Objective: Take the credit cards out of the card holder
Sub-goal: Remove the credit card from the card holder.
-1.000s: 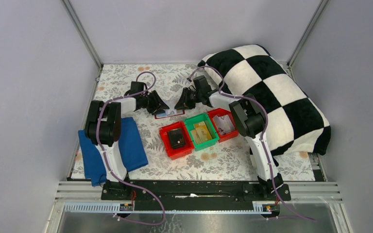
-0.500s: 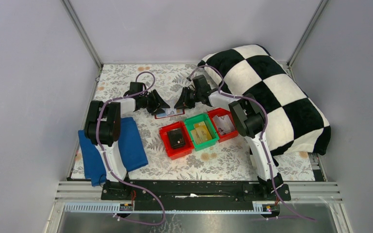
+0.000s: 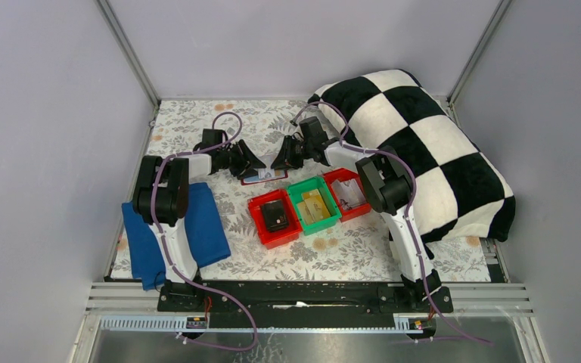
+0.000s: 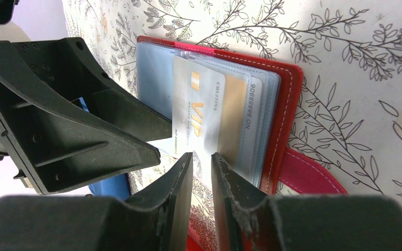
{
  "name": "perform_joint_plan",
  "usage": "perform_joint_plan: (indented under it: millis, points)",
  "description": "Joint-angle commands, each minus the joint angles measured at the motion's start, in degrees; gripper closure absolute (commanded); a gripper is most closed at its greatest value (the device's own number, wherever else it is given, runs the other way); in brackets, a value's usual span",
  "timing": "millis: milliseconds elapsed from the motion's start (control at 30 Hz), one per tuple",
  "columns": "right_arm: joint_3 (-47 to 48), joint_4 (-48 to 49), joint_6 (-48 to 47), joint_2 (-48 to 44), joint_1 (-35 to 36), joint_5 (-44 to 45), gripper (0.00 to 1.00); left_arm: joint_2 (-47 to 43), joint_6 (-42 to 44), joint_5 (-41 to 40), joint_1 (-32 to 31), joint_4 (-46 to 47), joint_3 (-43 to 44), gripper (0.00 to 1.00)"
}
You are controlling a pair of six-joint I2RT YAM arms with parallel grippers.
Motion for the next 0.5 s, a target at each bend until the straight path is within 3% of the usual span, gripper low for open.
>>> perform_joint_plan:
  millis: [0,467]
  points:
    - [0.91,-1.88,-0.78,2.36,1.04,1.3,0.72,1.83,0.76,-2.21,0.34,0.74,-1.8,0.5]
    - [0.26,-1.71,-0.77,2.24,1.04,1.23,0.73,1.69,-0.54,0.8,-0.68,3.26,-0.85,0.89]
